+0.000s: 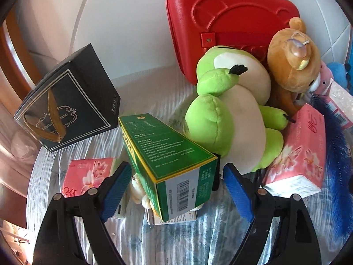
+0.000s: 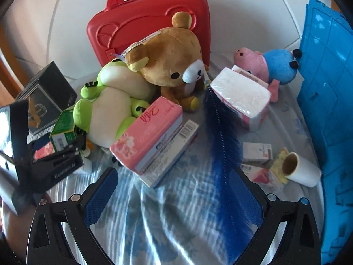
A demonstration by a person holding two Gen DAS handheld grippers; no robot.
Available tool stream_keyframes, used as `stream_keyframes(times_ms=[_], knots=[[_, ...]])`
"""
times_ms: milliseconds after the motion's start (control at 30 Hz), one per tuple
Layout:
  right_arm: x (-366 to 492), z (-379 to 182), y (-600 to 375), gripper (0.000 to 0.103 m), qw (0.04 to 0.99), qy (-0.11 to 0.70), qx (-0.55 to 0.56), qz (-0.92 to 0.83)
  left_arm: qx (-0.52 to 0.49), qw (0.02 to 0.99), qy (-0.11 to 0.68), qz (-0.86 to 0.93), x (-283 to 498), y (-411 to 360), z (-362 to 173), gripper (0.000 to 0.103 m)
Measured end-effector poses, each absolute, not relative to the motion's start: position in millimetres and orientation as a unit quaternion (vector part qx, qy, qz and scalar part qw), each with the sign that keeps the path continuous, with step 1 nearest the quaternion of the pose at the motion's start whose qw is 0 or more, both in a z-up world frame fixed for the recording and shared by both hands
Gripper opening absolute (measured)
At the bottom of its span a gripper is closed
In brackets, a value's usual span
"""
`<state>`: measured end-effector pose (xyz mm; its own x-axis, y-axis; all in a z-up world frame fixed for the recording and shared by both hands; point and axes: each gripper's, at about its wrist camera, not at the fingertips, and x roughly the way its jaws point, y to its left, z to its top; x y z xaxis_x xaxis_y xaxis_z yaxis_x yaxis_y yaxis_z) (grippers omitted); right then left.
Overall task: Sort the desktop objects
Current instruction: 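Grasp the green medicine box with the left tool while the right tool grasps the pink tissue pack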
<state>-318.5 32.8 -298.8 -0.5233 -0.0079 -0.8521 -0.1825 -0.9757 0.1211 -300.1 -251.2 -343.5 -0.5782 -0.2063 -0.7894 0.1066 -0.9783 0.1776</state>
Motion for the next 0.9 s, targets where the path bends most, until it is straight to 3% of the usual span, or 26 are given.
stream_keyframes(times_ms=[467,533,600,667,900], knots=[[-403.1,-370.4,4.9,0.096,0.089,0.140,-0.558,0.813,0.447,0.108,-0.015,-0.888,-308.7,-284.7,-351.8,0.085],[-404.6,-371.1,5.2,0.093,0.096,0.124,-0.556,0.816,0.442,0.101,-0.016,-0.891,-308.9,-285.3,-350.6,0.067],[-403.6,-365.2,3.9,0.068,0.085,0.119,-0.549,0.823,0.438,0.096,-0.017,-0.894,-306.7,-287.1,-349.5,0.064],[-400.2,-359.9,4.5,0.060,0.077,0.122,-0.549,0.823,0.433,0.088,-0.015,-0.897,-301.2,-286.9,-347.8,0.062],[-365.6,-348.7,5.8,0.059,0.048,0.129,-0.554,0.821,0.409,0.088,-0.015,-0.908,-264.3,-284.6,-330.4,0.057]])
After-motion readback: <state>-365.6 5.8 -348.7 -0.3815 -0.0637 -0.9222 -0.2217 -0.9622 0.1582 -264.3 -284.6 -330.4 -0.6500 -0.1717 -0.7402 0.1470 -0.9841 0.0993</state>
